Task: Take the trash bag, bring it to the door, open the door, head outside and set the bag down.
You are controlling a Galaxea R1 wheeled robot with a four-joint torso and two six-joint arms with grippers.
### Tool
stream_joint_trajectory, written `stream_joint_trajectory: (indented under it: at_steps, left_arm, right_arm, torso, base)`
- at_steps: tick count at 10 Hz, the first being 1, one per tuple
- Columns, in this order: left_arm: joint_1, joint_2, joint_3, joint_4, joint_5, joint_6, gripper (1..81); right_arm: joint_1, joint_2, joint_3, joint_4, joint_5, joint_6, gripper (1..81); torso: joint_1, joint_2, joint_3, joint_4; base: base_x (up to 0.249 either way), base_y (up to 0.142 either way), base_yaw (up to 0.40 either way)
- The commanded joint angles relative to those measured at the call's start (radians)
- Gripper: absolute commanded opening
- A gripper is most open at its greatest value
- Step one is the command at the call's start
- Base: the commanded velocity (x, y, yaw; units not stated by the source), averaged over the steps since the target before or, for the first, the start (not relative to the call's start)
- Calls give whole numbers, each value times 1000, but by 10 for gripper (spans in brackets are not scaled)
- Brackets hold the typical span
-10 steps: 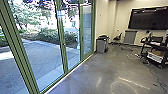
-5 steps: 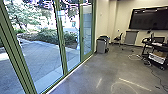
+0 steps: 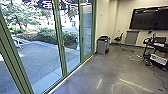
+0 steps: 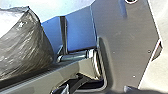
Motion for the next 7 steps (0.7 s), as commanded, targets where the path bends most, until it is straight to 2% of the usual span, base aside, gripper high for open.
stream_joint_trajectory:
  at_steps: [1, 7]
  left_arm:
    - [-49, 3, 1, 7, 61, 2, 10]
    - [-49, 5, 1, 7, 61, 2, 10]
  right_arm:
    - [41, 17, 7, -7, -48, -4, 811]
    - [40, 21, 7, -7, -49, -4, 811]
  torso:
    - [0, 0, 0, 0]
    - [0, 0, 0, 0]
  base:
    - [137, 0, 0]
    - [142, -67, 0]
